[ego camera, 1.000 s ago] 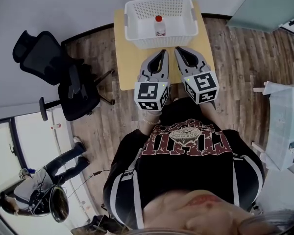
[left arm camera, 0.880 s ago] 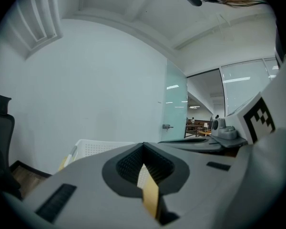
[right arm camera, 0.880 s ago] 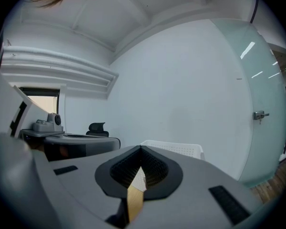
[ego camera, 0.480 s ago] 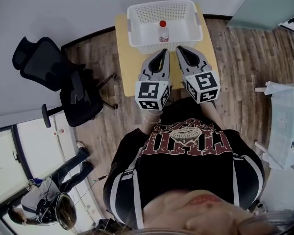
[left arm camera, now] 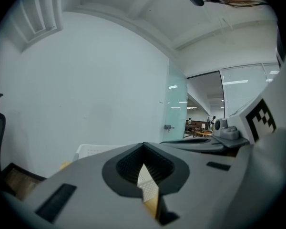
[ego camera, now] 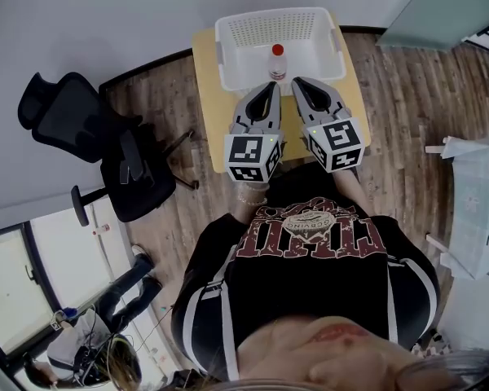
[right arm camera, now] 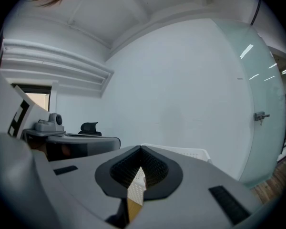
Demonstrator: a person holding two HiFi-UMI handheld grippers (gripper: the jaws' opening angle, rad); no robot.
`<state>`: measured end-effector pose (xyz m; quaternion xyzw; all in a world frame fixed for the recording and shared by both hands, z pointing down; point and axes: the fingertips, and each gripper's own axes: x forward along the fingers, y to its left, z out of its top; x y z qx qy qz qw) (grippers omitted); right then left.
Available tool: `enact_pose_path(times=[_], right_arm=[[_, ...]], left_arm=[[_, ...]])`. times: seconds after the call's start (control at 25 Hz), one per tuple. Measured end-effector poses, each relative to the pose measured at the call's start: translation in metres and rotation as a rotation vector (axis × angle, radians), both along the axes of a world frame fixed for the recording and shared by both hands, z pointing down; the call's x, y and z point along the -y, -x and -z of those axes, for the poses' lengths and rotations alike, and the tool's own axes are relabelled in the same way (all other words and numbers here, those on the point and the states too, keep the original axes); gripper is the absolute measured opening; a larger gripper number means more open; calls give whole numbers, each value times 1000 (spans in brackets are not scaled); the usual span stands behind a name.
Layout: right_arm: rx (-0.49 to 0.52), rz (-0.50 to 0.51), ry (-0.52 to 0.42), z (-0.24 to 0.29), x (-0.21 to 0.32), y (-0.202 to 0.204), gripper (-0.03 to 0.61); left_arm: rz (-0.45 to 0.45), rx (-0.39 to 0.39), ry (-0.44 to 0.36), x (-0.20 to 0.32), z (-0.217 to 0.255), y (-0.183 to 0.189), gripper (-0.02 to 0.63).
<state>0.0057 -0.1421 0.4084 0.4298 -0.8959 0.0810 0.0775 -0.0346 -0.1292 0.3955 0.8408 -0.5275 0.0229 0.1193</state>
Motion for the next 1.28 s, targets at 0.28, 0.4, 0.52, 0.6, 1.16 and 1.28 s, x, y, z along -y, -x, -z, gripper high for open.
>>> enact_pose_path(times=[0.28, 0.4, 0.52, 0.6, 1.16, 1.28], right_arm=[[-3, -41, 3, -5, 24, 9, 17], [-8, -62, 9, -9, 33, 14, 17], [-17, -80, 15, -14, 39, 17, 17], [-26, -93, 18, -17, 43, 18, 17], [-61, -136, 50, -34, 52, 17, 17], [-70, -128, 55, -38, 58, 21, 17]], left_arm=[[-39, 5, 13, 24, -7, 12, 48], [-60, 7, 21, 32, -11, 17, 48], [-81, 8, 30, 38, -16, 20, 48], [-95, 7, 36, 41, -19, 21, 48], [-118, -2, 76, 44, -36, 30, 48], [-105, -4, 83, 47, -40, 34, 48]])
